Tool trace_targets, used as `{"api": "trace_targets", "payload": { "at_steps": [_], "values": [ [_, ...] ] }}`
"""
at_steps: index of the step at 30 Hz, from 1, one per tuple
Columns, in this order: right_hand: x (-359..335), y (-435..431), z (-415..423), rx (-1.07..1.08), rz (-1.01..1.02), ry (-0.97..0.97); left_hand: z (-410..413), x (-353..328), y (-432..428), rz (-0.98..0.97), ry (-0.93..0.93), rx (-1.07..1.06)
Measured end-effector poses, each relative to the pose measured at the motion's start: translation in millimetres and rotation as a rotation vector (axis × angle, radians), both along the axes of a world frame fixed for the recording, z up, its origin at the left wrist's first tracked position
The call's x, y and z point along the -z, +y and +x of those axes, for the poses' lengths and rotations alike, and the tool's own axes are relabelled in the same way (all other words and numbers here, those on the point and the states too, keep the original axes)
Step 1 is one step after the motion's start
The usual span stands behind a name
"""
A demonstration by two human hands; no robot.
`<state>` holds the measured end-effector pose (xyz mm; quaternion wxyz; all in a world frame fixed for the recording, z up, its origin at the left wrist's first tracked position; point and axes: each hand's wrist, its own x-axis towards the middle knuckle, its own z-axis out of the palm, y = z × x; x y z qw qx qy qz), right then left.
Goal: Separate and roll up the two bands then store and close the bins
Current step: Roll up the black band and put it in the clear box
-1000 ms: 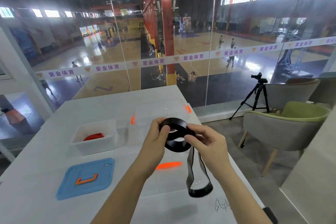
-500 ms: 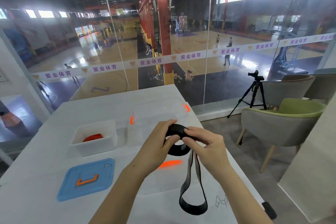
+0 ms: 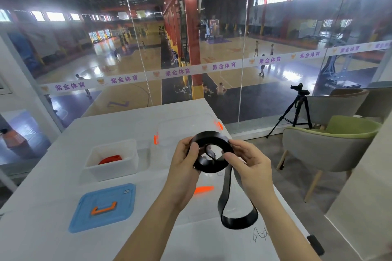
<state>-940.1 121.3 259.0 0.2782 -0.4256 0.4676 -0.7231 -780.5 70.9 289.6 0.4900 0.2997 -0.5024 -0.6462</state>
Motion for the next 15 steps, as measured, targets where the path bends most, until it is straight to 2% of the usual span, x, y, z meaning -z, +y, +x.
{"api": "trace_targets", "payload": {
  "at_steps": [2,5,9,11,15],
  "values": [
    [-3.0,0.2,-3.5,0.02,0.003,0.029,6.0,1.7,-2.0,-0.042,-0.091,0.009],
    [-5.0,-0.1,-4.9,0.004,0.029,0.063,15.2,1.1,-8.9,-0.235,-0.385,-0.038],
    [-6.4,2.1,1.4,-0.057,0.07,0.137,17.3,-6.1,-9.9,-0.419,-0.7,0.033],
    [-7.9,3.6,2.9,-0.074,0.06,0.108,15.8,-7.2,-7.7,-0.451,-0.726,0.016],
    [-9.6,1.9,1.3,-0.071,0.036,0.085,8.3,-2.5,-0.4,-0.342,-0.538,-0.078]
  ]
}}
